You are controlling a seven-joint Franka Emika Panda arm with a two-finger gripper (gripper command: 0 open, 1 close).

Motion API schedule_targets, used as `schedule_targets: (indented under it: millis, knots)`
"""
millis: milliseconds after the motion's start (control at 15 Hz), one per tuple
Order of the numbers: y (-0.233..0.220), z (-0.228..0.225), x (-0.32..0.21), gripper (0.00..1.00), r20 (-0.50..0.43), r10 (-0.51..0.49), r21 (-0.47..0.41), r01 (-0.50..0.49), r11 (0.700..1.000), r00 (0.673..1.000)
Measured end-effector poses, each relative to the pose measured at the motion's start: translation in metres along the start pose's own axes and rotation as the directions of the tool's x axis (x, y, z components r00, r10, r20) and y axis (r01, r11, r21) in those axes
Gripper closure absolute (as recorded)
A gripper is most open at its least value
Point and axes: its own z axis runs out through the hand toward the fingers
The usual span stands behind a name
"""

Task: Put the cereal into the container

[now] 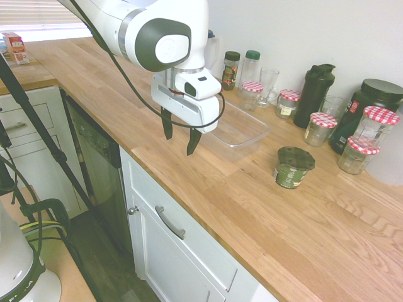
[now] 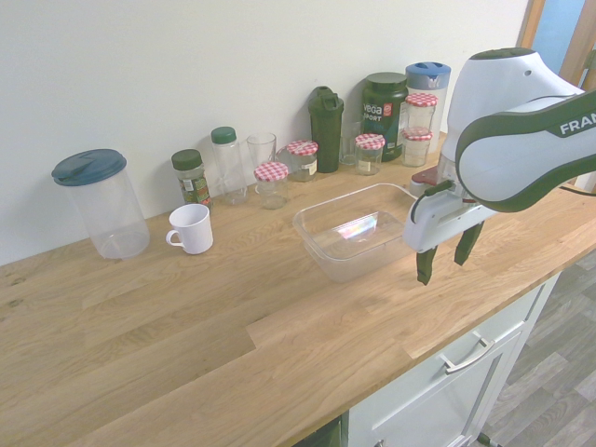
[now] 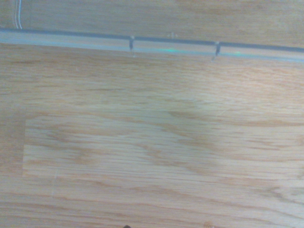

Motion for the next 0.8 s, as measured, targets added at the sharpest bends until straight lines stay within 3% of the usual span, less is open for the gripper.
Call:
schedule_targets:
  millis: [467, 800]
  knots:
    - [0.003, -0.036, 0.039, 0.0, -0.063, 0.085, 0.067, -0.08, 0.994, 0.994]
    - [0.058, -0.06, 0.113, 0.0, -0.11, 0.217, 0.089, -0.208, 0.974, 0.97]
